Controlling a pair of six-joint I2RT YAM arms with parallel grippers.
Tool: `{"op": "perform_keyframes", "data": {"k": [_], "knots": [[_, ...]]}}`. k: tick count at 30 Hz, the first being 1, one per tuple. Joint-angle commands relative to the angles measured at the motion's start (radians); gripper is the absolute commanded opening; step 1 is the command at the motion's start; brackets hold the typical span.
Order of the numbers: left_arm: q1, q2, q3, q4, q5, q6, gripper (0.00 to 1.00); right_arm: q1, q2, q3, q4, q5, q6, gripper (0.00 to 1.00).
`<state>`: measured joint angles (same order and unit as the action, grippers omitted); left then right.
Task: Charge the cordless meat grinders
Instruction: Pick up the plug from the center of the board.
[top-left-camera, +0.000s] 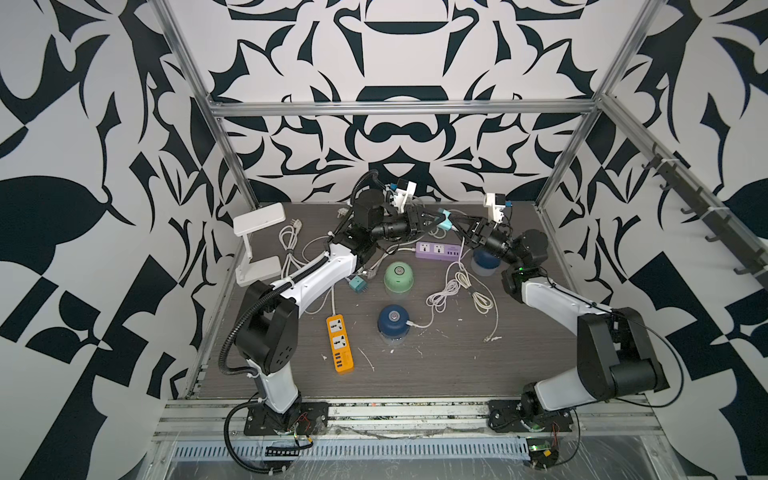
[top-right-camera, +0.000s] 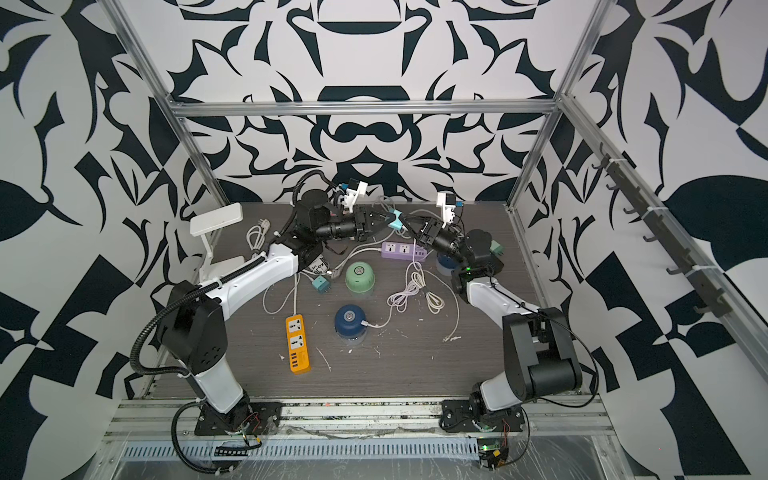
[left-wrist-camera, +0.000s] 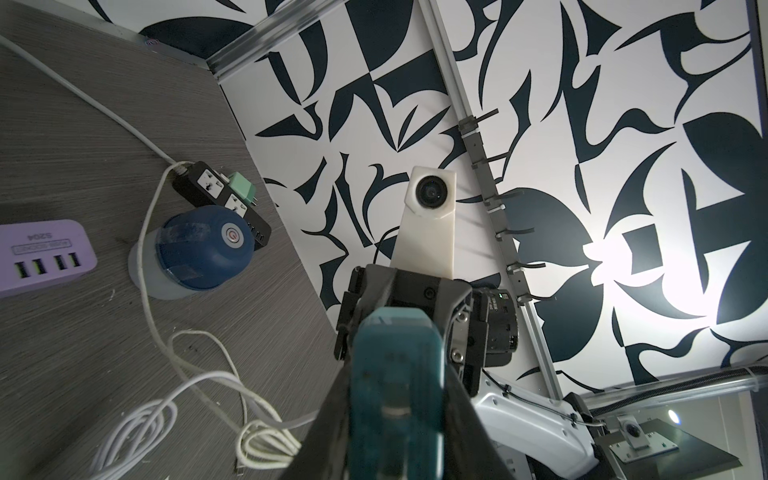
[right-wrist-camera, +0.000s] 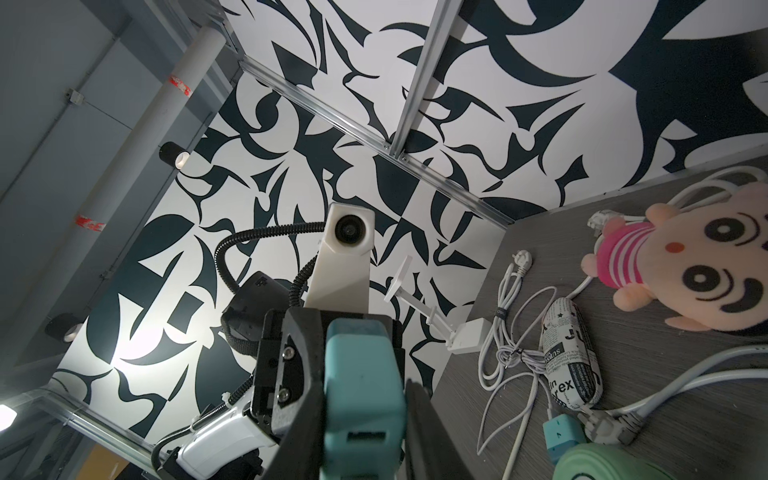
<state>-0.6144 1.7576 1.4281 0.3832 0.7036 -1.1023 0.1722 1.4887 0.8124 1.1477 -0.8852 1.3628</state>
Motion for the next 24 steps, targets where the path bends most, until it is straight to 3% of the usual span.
{"op": "perform_keyframes", "data": {"k": [1, 3, 6, 9, 17, 24], "knots": [[-0.005, 0.003, -0.012, 0.065, -0.002, -0.024, 0.00, 0.018, -0.013, 0.021, 0.084, -0.038, 0.001, 0.09], [-0.004, 0.003, -0.012, 0.065, -0.003, -0.027, 0.01, 0.018, -0.016, 0.017, 0.081, -0.039, 0.002, 0.04], [-0.004, -0.003, -0.016, 0.056, -0.007, -0.026, 0.15, 0.016, -0.023, 0.013, 0.067, -0.028, -0.002, 0.00], [-0.001, -0.014, -0.025, 0.040, -0.009, -0.015, 0.22, 0.006, -0.028, 0.009, 0.059, -0.009, -0.002, 0.00], [0.004, -0.030, -0.050, 0.028, -0.006, -0.005, 0.29, -0.016, -0.038, 0.013, 0.039, 0.011, -0.005, 0.00], [0.007, -0.034, -0.056, 0.033, 0.000, -0.007, 0.29, -0.028, -0.048, 0.001, 0.029, 0.011, -0.007, 0.00]]}}
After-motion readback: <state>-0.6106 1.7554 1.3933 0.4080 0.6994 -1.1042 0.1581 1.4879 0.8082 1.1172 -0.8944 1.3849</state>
